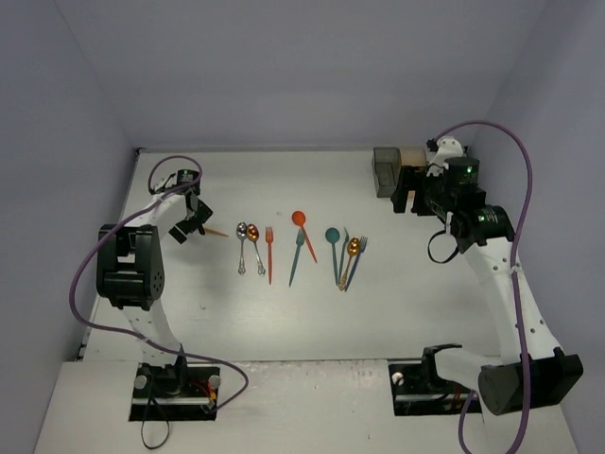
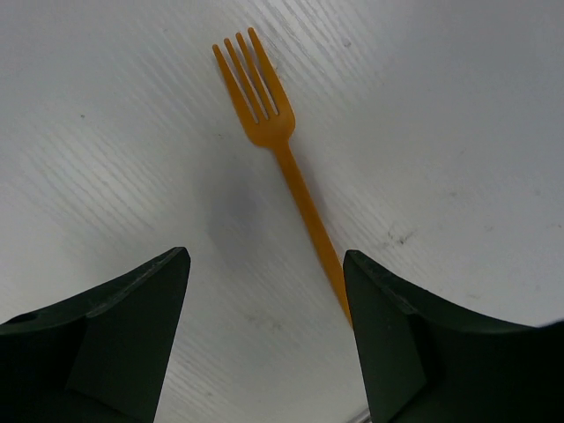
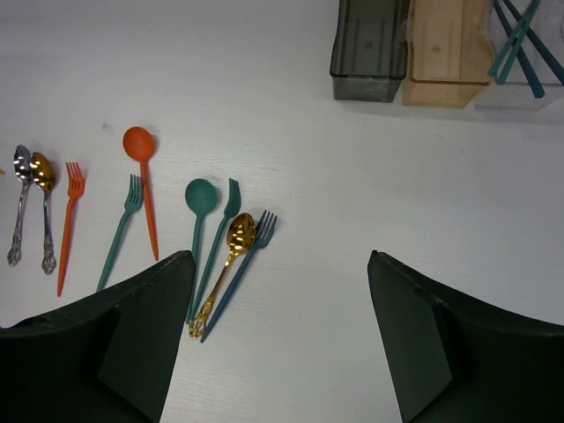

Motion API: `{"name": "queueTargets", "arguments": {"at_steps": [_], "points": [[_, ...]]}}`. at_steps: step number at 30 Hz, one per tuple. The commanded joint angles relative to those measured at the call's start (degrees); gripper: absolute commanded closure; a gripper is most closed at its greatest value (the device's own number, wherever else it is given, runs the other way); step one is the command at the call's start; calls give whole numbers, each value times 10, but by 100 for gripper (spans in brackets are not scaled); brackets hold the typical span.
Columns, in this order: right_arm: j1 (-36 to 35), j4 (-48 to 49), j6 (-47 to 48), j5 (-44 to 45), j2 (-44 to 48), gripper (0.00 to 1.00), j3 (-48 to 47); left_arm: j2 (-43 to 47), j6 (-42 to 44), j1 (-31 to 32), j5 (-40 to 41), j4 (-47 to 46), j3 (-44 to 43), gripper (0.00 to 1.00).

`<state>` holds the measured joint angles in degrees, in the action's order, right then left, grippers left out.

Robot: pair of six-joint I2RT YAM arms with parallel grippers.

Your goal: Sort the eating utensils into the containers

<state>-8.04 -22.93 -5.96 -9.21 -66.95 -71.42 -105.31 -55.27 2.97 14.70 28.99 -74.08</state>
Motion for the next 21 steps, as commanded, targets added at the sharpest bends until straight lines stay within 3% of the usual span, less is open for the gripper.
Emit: {"name": "queueTargets", "arguments": {"at_steps": [1,5,21], "points": [[-16,43,13,-19,18,23,15,-21,-13,-13,13,-2,-62,38],[-22,44,19,-23,24,23,28,-48,-18,-22,12,-2,-82,44],[-75,45,54,-58,19,22,31,-105,-8,-26,-3,39,-112,89]]}}
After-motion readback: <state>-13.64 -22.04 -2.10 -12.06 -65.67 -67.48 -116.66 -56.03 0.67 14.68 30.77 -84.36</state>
